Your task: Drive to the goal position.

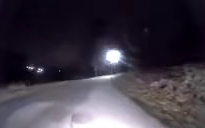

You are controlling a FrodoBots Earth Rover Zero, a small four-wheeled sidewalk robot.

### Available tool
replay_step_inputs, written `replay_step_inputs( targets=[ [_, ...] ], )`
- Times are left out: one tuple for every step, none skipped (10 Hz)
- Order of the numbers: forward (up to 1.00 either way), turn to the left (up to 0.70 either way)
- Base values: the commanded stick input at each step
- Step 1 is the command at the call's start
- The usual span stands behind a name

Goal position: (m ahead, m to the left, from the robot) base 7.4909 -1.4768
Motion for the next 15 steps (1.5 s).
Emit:
replay_step_inputs(
  targets=[
    [1.0, 0.0],
    [1.0, 0.0],
    [1.0, 0.0],
    [1.0, 0.0],
    [1.0, 0.0],
    [1.0, 0.0],
    [1.0, 0.0],
    [1.0, 0.0],
    [1.0, 0.0],
    [1.0, 0.0],
    [1.0, 0.0],
    [1.0, 0.0],
    [1.0, 0.0],
    [1.0, 0.0],
    [1.0, 0.0]
  ],
)
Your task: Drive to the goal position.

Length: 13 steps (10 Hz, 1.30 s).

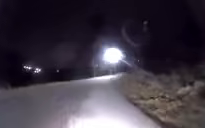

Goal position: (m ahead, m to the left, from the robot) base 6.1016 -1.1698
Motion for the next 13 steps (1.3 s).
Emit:
replay_step_inputs(
  targets=[
    [1.0, 0.0],
    [1.0, 0.0],
    [1.0, 0.0],
    [1.0, 0.0],
    [1.0, 0.0],
    [1.0, 0.0],
    [1.0, 0.0],
    [1.0, 0.0],
    [1.0, 0.0],
    [1.0, 0.0],
    [1.0, 0.0],
    [1.0, 0.0],
    [1.0, 0.0]
  ],
)
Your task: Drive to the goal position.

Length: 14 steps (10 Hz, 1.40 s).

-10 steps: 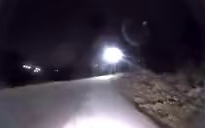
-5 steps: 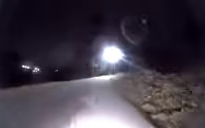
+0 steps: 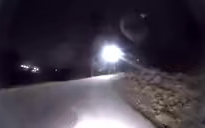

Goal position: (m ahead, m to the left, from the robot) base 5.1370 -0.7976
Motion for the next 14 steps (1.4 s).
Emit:
replay_step_inputs(
  targets=[
    [1.0, 0.0],
    [1.0, 0.0],
    [1.0, 0.0],
    [1.0, 0.0],
    [1.0, 0.0],
    [1.0, 0.0],
    [1.0, 0.0],
    [1.0, 0.0],
    [1.0, 0.0],
    [1.0, 0.0],
    [1.0, 0.0],
    [1.0, 0.0],
    [1.0, 0.0],
    [1.0, 0.0]
  ],
)
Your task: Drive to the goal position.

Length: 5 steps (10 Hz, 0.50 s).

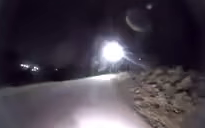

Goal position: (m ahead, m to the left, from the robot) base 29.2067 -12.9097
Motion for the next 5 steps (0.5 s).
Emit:
replay_step_inputs(
  targets=[
    [1.0, 0.0],
    [1.0, 0.0],
    [1.0, 0.0],
    [1.0, 0.23],
    [1.0, 0.4]
  ],
)
